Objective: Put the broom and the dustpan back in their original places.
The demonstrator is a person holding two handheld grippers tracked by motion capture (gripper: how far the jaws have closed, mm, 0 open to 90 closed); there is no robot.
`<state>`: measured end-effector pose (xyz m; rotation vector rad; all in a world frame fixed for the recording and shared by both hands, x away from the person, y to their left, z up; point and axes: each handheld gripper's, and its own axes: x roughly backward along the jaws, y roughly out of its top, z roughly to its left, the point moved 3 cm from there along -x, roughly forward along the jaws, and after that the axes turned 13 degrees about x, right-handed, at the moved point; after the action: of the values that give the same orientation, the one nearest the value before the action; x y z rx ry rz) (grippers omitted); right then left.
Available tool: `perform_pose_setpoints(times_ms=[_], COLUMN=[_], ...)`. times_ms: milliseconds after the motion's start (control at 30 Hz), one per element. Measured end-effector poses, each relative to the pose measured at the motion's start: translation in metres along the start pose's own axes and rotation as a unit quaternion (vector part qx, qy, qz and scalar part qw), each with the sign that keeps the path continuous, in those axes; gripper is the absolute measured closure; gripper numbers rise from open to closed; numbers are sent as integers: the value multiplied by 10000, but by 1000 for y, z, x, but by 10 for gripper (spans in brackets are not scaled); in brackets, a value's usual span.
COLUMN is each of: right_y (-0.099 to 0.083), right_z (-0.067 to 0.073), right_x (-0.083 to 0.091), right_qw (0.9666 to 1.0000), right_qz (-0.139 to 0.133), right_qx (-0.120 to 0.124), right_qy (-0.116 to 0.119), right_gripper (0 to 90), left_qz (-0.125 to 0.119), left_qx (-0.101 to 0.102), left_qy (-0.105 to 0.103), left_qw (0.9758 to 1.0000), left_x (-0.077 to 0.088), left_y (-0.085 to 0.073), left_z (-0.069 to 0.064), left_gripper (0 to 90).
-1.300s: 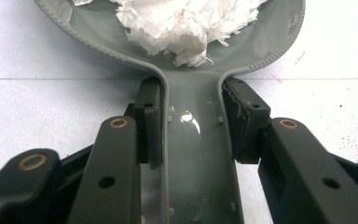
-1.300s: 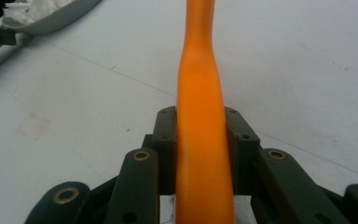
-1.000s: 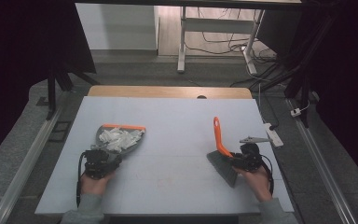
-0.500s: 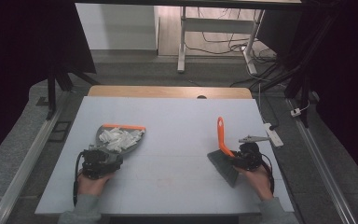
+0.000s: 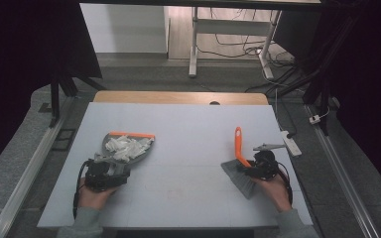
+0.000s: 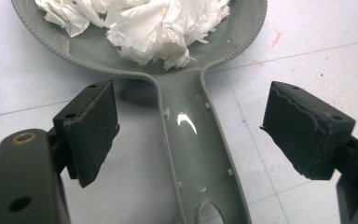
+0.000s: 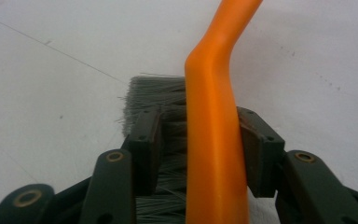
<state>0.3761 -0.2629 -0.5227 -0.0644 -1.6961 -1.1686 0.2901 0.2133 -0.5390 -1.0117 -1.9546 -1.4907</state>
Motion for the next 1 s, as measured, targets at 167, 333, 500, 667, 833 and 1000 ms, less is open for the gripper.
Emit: perform_pose_setpoints(times_ms=[167, 333, 500, 667, 833, 1000], right_y=[0, 1, 2, 2, 2, -2], right_z=[0, 1, 0, 0, 4, 9], right_x=[-3, -5, -3, 3, 15, 22], right_qw=[9998, 9993, 9981, 9985, 9981, 9970], right_qz=[140, 238, 312, 66, -314, -541], right_qx=[0, -18, 69, 88, 252, 453], right_qy=[-134, -285, -534, -543, -463, -317], right_gripper=[487, 465, 477, 477, 484, 491], left_qz=[27, 23, 22, -64, -173, -153], left_qx=[-38, -94, -136, -237, -505, -832], left_qy=[-43, 21, 23, 6, -169, -532], left_qw=[10000, 10000, 9999, 9997, 9984, 9950], left_x=[2, 3, 4, 8, 14, 15], left_y=[0, 0, 1, 1, 4, 9], left_z=[2, 3, 4, 3, -6, -19], left_gripper=[190, 190, 192, 191, 193, 201])
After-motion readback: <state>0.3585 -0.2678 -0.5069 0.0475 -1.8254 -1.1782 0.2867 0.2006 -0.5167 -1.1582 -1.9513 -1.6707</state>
